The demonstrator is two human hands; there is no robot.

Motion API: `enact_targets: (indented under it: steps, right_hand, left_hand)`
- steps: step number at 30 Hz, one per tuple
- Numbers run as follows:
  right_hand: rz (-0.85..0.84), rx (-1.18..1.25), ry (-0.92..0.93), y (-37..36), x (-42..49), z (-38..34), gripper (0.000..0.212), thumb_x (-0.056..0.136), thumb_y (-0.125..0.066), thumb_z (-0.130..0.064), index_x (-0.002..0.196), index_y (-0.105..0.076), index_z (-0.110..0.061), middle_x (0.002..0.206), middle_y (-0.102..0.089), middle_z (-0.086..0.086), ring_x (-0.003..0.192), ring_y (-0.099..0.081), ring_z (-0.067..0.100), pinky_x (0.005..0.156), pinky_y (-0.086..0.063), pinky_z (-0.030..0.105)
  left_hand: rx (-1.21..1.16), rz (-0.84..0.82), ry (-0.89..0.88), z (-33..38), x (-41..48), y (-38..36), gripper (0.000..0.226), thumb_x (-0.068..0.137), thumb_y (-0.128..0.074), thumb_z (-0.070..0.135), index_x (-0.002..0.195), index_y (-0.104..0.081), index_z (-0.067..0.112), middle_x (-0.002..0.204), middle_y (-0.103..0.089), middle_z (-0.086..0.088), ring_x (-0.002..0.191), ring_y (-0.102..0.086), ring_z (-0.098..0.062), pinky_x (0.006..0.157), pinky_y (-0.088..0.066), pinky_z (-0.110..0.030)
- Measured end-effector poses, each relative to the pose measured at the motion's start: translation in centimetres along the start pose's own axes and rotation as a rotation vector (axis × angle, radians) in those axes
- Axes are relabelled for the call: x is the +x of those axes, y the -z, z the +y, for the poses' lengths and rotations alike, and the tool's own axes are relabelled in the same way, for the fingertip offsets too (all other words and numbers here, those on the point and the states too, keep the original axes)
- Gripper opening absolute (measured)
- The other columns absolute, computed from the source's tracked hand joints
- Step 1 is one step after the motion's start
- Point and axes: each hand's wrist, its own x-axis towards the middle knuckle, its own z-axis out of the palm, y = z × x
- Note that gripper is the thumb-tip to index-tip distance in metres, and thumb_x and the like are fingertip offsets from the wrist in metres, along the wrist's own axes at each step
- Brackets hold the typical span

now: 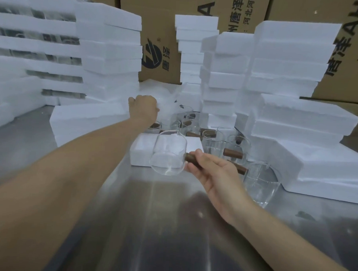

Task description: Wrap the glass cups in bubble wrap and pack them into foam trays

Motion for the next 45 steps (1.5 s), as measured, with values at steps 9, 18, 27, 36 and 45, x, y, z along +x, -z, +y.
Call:
enact_targets:
  steps: [9,18,27,36,45]
  right_hand:
    - [0.048,0.427,-0.177,-0.9,-0.2,-0.9,0.012,0.086,-0.063,-0.006,0.081,-0.066,0.005,0.077,-0.070,0.014,0.076,-0.073,0.022,0.057,-0.056,0.017]
    - [-0.145,0.358,-0.083,-0.8,-0.7,-1.3,0.065,0.083,-0.050,0.010,0.136,-0.040,-0.025,0.075,-0.060,0.011,0.088,-0.071,0.031,0.074,-0.059,0.043]
    - [-0.140,0.176,0.040,-0.5,-1.0,-1.8,0.023,0.098,-0.042,-0.003,0.111,-0.060,-0.009,0.085,-0.063,0.011,0.075,-0.069,0.021,0.075,-0.057,0.032]
    - [-0.027,-0.053,0.083,0.1,-0.7,-1.4,0.032,0.098,-0.046,-0.038,0.093,-0.061,-0.010,0.068,-0.066,0.001,0.065,-0.065,0.015,0.073,-0.055,0.026]
    - [0.016,-0.061,0.094,0.7,-0.3,-1.3,0.032,0.095,-0.053,-0.039,0.084,-0.065,-0.011,0.063,-0.062,0.003,0.057,-0.061,0.014,0.061,-0.054,0.025]
  left_hand:
    - [-1.215,0.492,0.013,0.3,-2.1,7.1,0.025,0.096,-0.043,0.004,0.078,-0.057,0.014,0.083,-0.058,-0.009,0.080,-0.054,-0.023,0.078,-0.044,-0.033]
    - [-0.935,0.435,-0.285,-1.8,-17.0,6.5,0.031,0.084,-0.057,-0.010,0.096,-0.069,0.016,0.096,-0.067,0.012,0.094,-0.063,-0.006,0.089,-0.045,-0.018]
    - [-0.371,-0.113,-0.443,-1.0,-19.4,4.7,0.063,0.084,-0.024,0.070,0.077,-0.066,0.024,0.089,-0.058,0.009,0.088,-0.046,-0.012,0.084,-0.036,-0.033]
    - [-0.698,-0.138,-0.237,-1.4,-19.1,3.9,0.021,0.085,-0.070,0.030,0.069,-0.059,0.020,0.063,-0.061,0.007,0.064,-0.057,-0.008,0.065,-0.044,-0.025]
    - [-1.088,-0.115,0.018,-1.4,-18.8,4.2,0.021,0.078,-0.077,0.012,0.084,-0.064,0.027,0.074,-0.063,0.006,0.058,-0.054,0.001,0.054,-0.046,-0.014]
